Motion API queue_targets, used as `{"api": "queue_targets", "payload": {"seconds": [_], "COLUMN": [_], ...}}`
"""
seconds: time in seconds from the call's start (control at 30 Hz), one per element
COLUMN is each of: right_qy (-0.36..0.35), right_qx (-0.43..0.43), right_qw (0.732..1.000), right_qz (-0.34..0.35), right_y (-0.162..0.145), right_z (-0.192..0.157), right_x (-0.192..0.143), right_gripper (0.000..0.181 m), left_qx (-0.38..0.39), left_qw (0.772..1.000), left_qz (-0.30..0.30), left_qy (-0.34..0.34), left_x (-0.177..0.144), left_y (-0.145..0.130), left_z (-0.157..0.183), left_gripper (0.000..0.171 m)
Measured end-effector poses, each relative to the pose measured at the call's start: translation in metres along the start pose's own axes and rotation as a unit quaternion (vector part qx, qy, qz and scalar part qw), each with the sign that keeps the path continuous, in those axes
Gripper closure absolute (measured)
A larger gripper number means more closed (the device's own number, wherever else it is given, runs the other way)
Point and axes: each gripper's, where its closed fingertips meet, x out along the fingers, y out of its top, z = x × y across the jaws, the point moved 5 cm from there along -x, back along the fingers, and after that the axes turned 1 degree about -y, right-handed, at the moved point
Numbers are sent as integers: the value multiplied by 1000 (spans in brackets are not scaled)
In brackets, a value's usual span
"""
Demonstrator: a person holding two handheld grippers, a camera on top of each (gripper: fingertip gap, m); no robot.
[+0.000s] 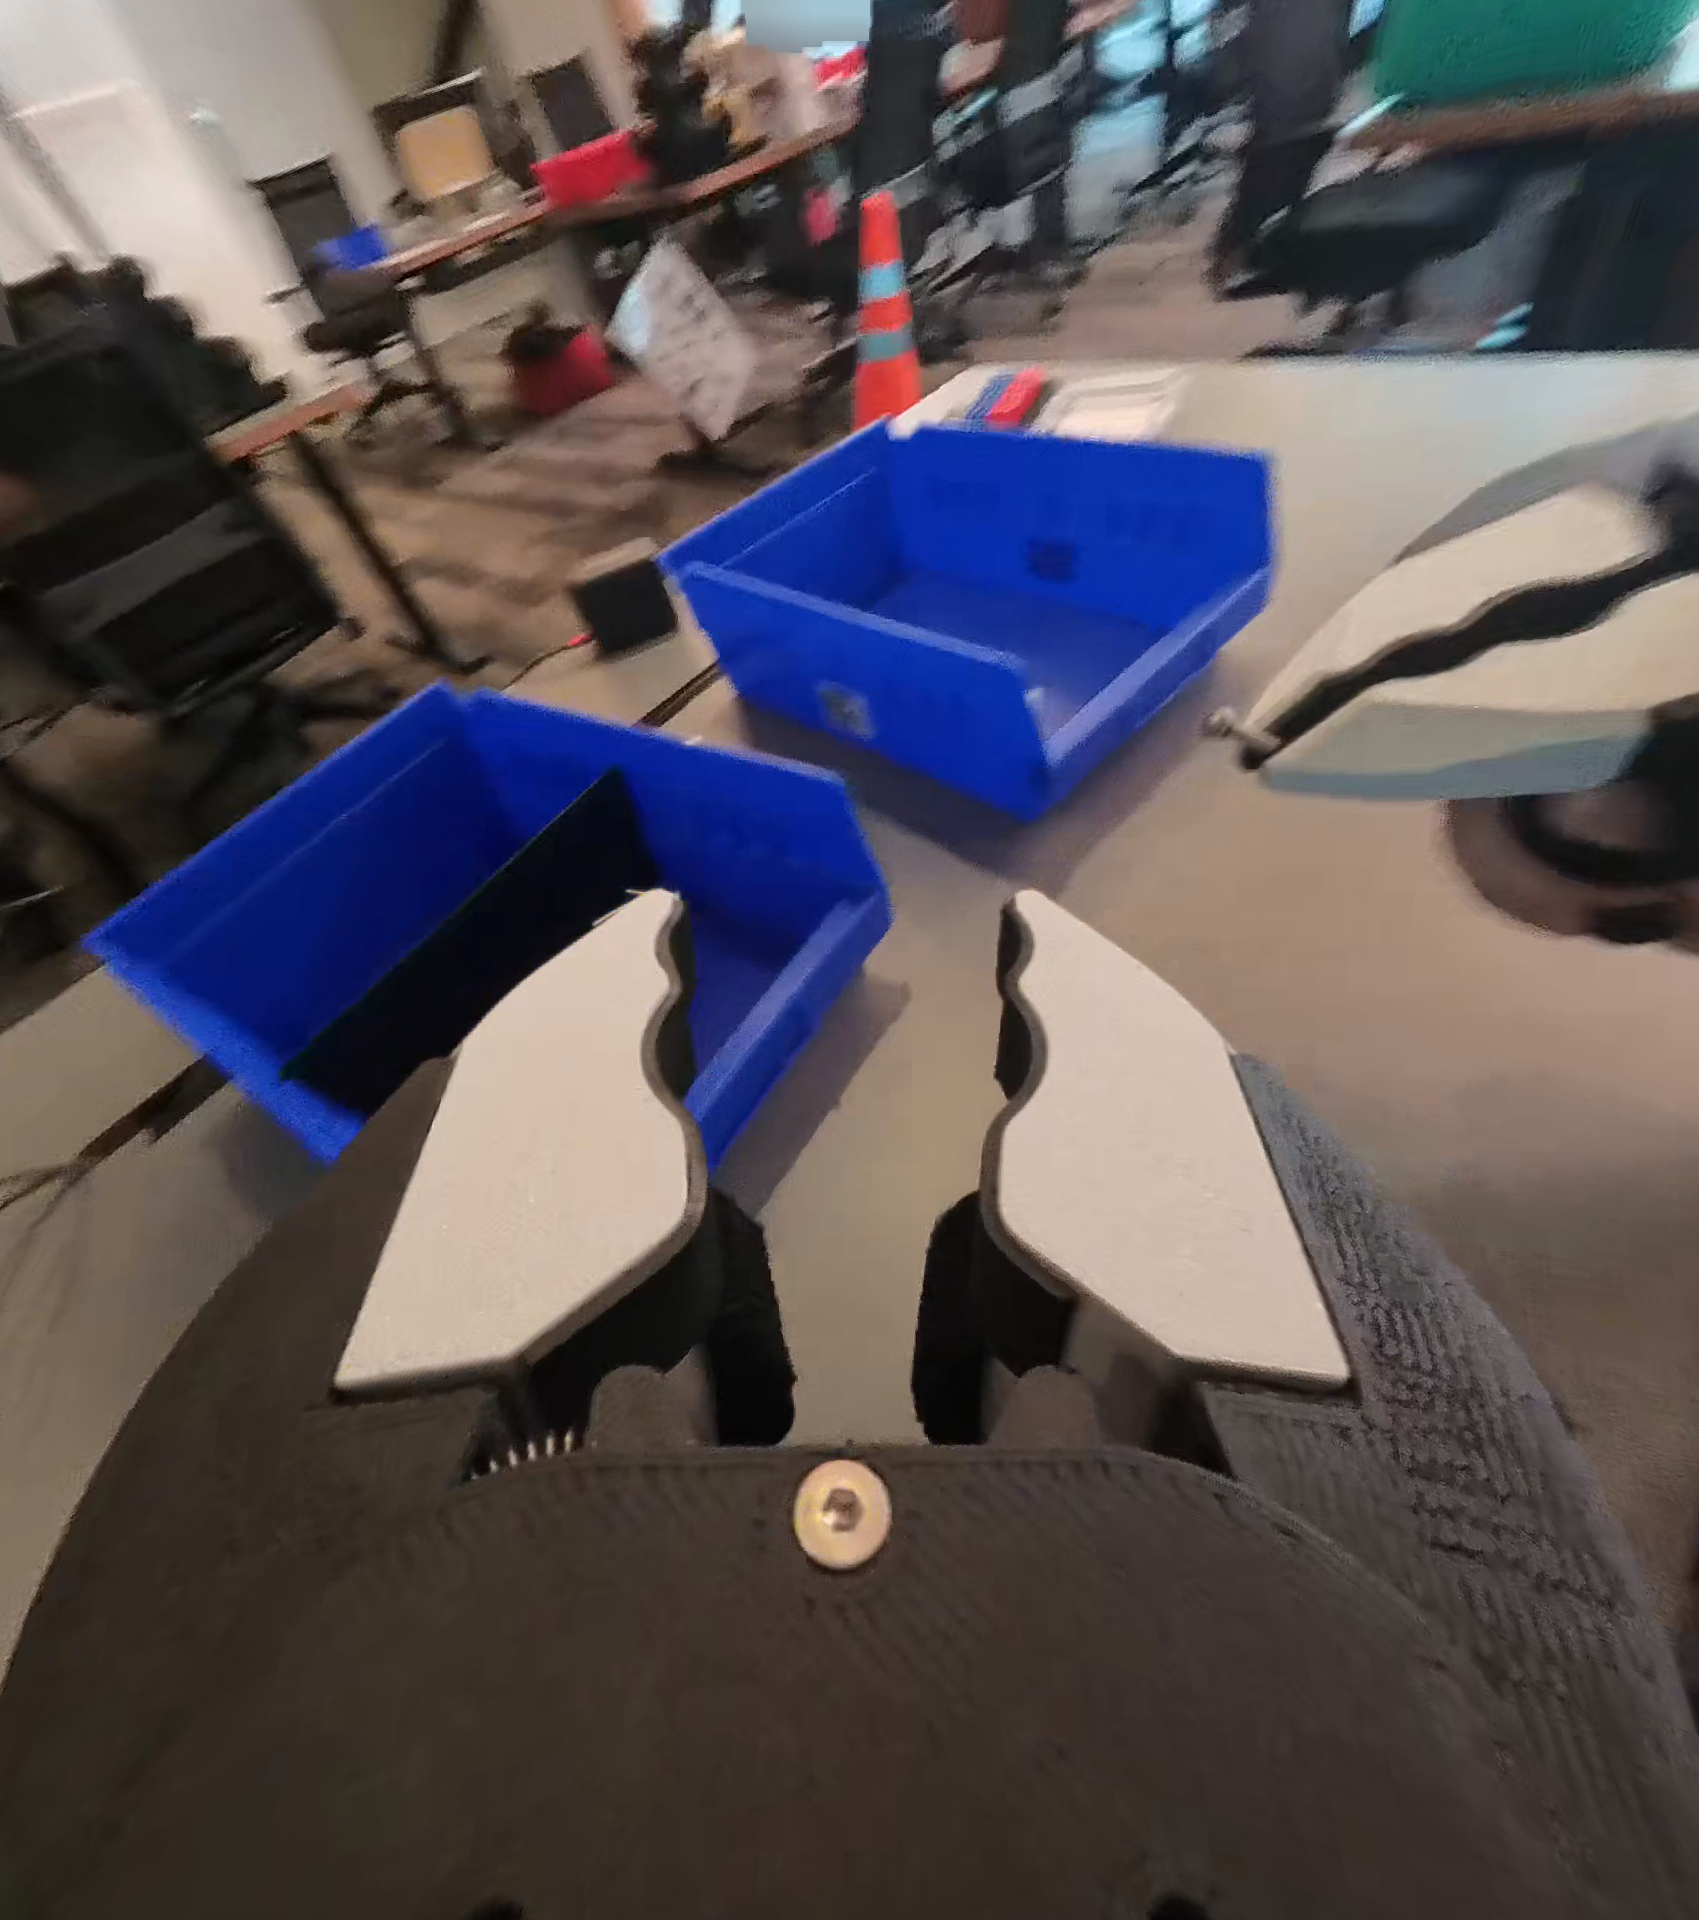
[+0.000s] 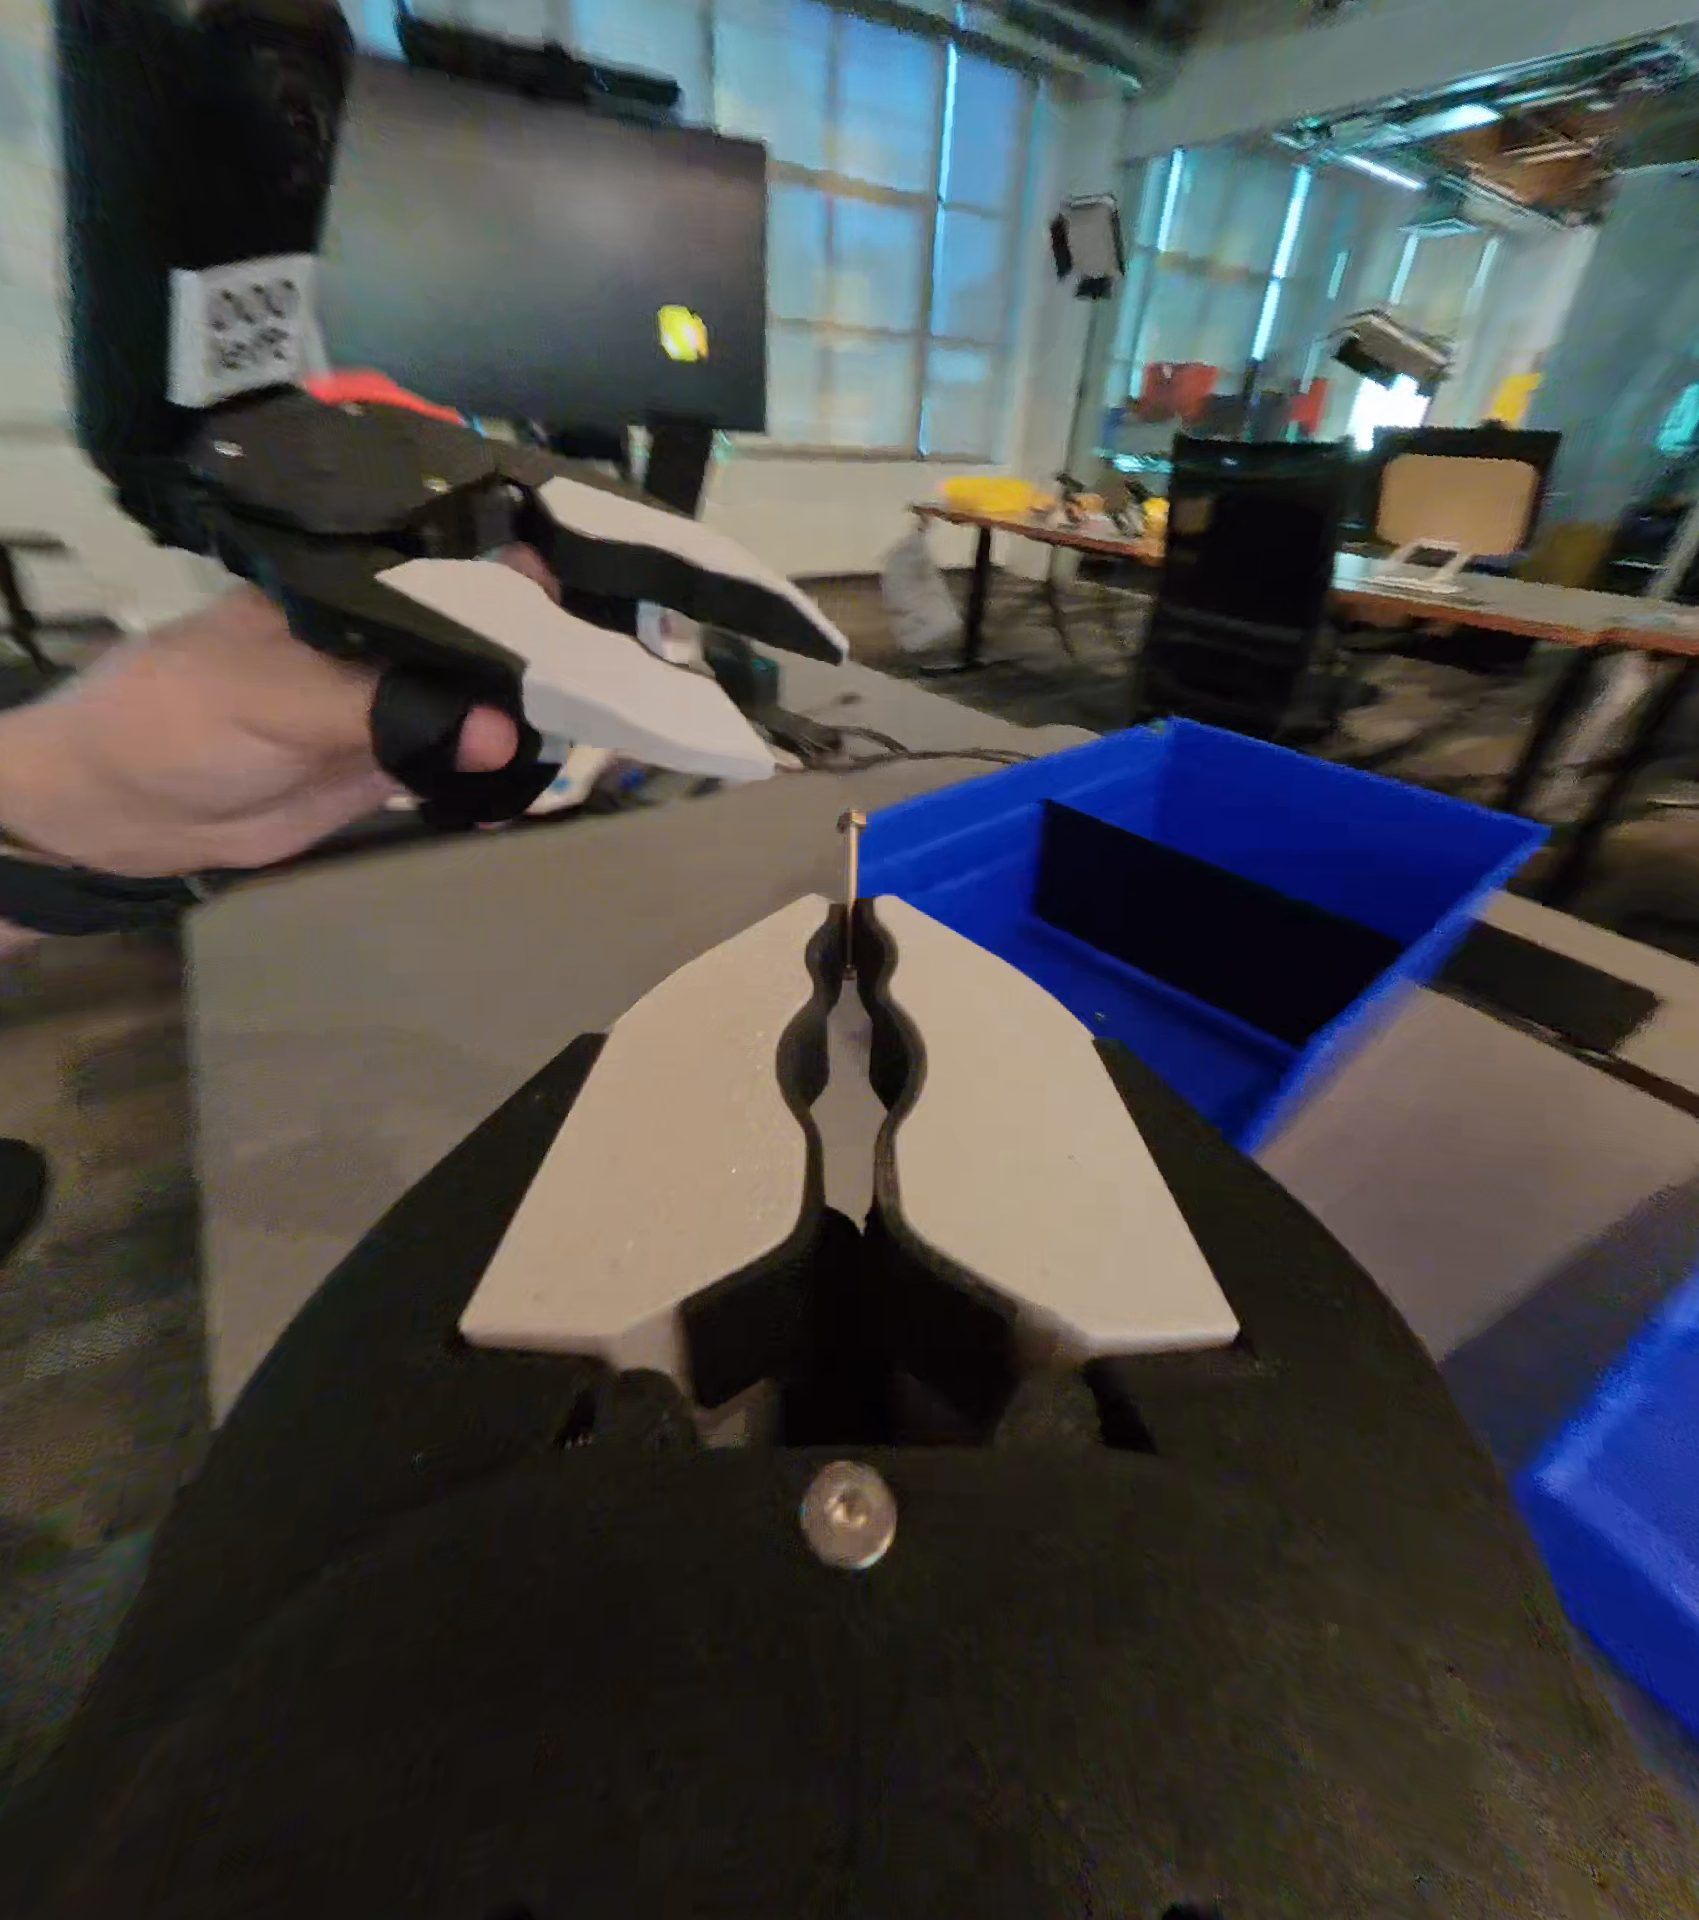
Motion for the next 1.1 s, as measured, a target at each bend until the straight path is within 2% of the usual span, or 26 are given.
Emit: {"api": "queue_targets", "payload": {"seconds": [0.13, 0.27, 0.37, 0.4, 0.53, 0.73, 0.87, 1.1], "right_qy": [-61, -161, -240, -254, -276, -291, -297, -284], "right_qx": [-34, -40, -37, -17, 52, 122, 139, 204], "right_qw": [997, 984, 963, 956, 931, 886, 864, 813], "right_qz": [-40, -65, -119, -148, -233, -340, -383, -466], "right_y": [-11, -4, -7, -13, -46, -82, -101, -128], "right_z": [18, 72, 129, 149, 211, 258, 272, 292], "right_x": [-9, -43, -60, -62, -54, -35, -31, -27], "right_gripper": [180, 179, 179, 180, 179, 179, 179, 178], "left_qx": [-16, -17, -46, -50, -84, -88, -117, -115], "left_qw": [999, 1000, 999, 998, 996, 996, 993, 993], "left_qz": [11, 3, 18, 19, 37, 10, -8, -17], "left_qy": [31, 24, -8, -14, 2, 17, 8, 1], "left_x": [8, 10, 10, 11, 7, 7, 10, 12], "left_y": [-24, -43, -53, -58, -77, -98, -113, -119], "left_z": [13, 22, 31, 34, 34, 30, 33, 35], "left_gripper": [118, 120, 140, 152, 171, 169, 151, 152]}}
